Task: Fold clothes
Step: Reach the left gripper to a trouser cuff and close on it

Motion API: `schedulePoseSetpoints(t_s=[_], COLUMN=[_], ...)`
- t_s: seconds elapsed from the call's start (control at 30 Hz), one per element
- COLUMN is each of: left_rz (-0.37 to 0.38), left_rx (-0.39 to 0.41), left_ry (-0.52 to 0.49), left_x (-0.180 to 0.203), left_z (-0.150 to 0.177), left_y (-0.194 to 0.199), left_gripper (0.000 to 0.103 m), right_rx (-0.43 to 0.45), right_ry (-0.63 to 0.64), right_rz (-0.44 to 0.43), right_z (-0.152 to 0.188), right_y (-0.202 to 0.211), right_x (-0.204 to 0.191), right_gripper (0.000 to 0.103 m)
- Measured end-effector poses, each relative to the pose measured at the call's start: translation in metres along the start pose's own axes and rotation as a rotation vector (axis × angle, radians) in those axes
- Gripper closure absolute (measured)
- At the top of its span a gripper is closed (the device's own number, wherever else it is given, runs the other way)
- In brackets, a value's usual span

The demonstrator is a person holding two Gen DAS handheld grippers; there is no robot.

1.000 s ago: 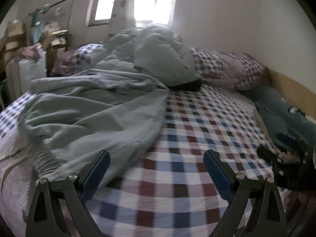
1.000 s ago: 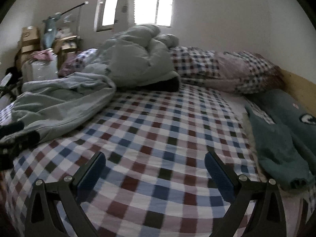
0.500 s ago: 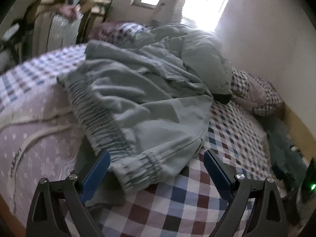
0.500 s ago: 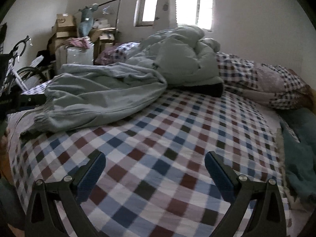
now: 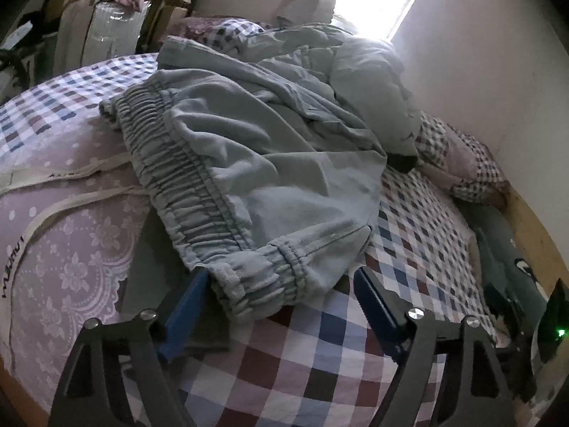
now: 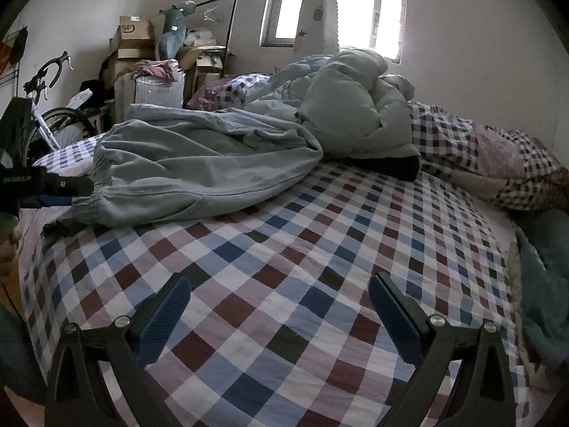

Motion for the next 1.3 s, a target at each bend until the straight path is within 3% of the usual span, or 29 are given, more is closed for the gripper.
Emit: schedulePoseSetpoints(t_s=[0.13,0.2,0.4,0.67,0.97,1.0,1.03,1.1,1.3], left_rz=[-0.011,-0.009,0.014,0.007,0.13,0.146,0.163,0.178,0.208], left_rx=[-0.009,-0.019,-0.061,-0.001,-0.014,-0.019,-0.022,-0.03,-0.025], left_ry=[0.018,0.017,0.043,-0.107,0.024,0.034,0.039,0.042,-0.021], left_x=[-0.007,-0.008,-0.01,0.013,0.0,0.0,0.0,0.0,0.008], left_z=[0.0,0.001,0.006,-0.002,-0.03,-0.031,-0.031,-0.03,-0.017], left_y=[0.0,0.001,-0.003,0.0,-0.011,-0.012,-0.011,-0.007,0.022], left_gripper=[0.039,0.041,0.041,0.041,0.041,0.046,0.068,0.091,0.095], right_rx=[0.002,0.002,-0.005,-0.019,-0.016,-0.016,-0.015,-0.013,0.002], right_ry=[0.005,0.008,0.004,0.014,0.034,0.034,0.034,0.036,0.063], right_rz=[-0.009,-0.011,-0.009,-0.015,-0.041,-0.043,-0.046,-0.053,-0.093], right_z=[0.0,0.0,0.002,0.005,0.005,0.005,0.005,0.005,0.002], right_y=[0.001,0.001,-0.001,-0.006,-0.006,-0.006,-0.005,-0.005,-0.001], right_x=[-0.002,-0.002,0.0,-0.002,-0.011,-0.012,-0.012,-0.014,-0.022], right_gripper=[0.001,0.0,0.001,0.001,0.001,0.001,0.001,0.001,0.001])
Point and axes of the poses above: each gripper's, at about its wrist camera, not at the fingertips, and y roughly against the way its jaws point, x to its right, z to its underside, the point moved 6 cm from there along -y, roughly the way its jaws point, and after that the axes turned 7 degrees about -z, right-handed, at the moved point
